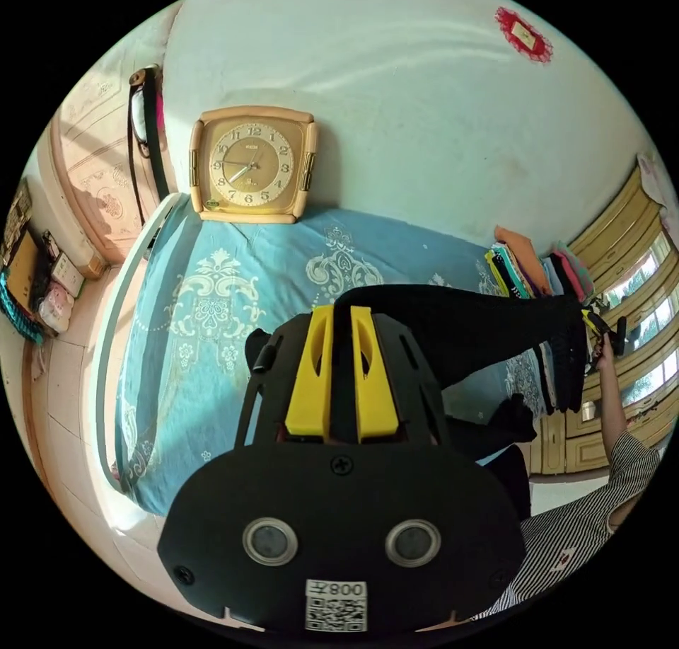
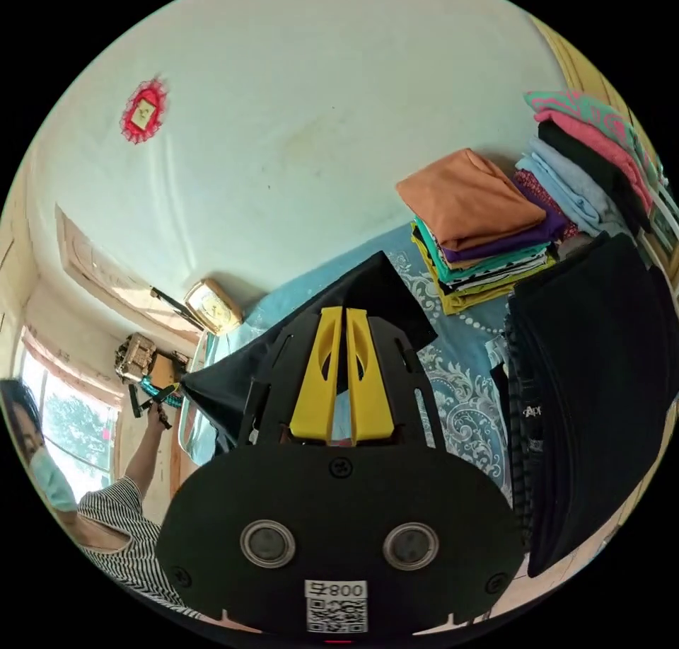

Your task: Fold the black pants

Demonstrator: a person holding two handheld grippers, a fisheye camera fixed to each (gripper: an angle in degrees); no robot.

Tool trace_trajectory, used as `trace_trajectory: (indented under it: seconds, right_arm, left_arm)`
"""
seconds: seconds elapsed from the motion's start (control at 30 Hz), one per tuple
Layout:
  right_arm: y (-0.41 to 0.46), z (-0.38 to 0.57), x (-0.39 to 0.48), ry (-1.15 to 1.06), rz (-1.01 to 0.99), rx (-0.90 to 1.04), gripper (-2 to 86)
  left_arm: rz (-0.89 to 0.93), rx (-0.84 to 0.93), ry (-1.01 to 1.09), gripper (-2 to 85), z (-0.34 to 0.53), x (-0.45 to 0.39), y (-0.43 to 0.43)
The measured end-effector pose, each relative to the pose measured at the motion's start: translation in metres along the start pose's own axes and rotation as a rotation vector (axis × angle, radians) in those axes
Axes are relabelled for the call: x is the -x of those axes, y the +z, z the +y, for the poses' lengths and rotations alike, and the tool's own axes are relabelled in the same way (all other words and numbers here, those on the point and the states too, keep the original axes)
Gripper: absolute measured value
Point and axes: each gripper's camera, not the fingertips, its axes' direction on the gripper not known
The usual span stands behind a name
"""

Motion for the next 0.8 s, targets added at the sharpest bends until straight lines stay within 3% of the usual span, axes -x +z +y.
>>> trace_trajectory:
  seconds: [0.07,0.17,0.33,0.5,0.7,0.8]
  right_arm:
    - [0.022,-0.007,-0.012,0.114,0.119,0.07,1.9]
    - [0.045,0.004,-0.021,0.17,0.114,0.111,3.5]
    - [0.074,0.065,0.011,-0.066,0.082,0.286,6.3]
    - [0.099,0.168,0.048,-0.275,0.248,0.529,8.6]
    - [0.127,0.224,0.048,-0.334,0.408,0.693,10.3]
    - [0.133,0.225,0.041,-0.242,0.354,0.689,8.3]
  left_arm:
    - [0.047,0.053,-0.077,6.1,0.004,0.015,0.023]
    - [0.104,0.096,-0.084,6.8,0.032,0.03,0.048]
    - [0.061,0.287,-0.078,8.0,0.114,0.058,0.078]
    - [0.089,0.338,-0.35,10.1,0.218,0.115,0.083]
    - [0.16,0.376,-0.551,11.9,0.279,0.153,0.111]
    - [0.089,0.395,-0.542,10.3,0.283,0.159,0.12]
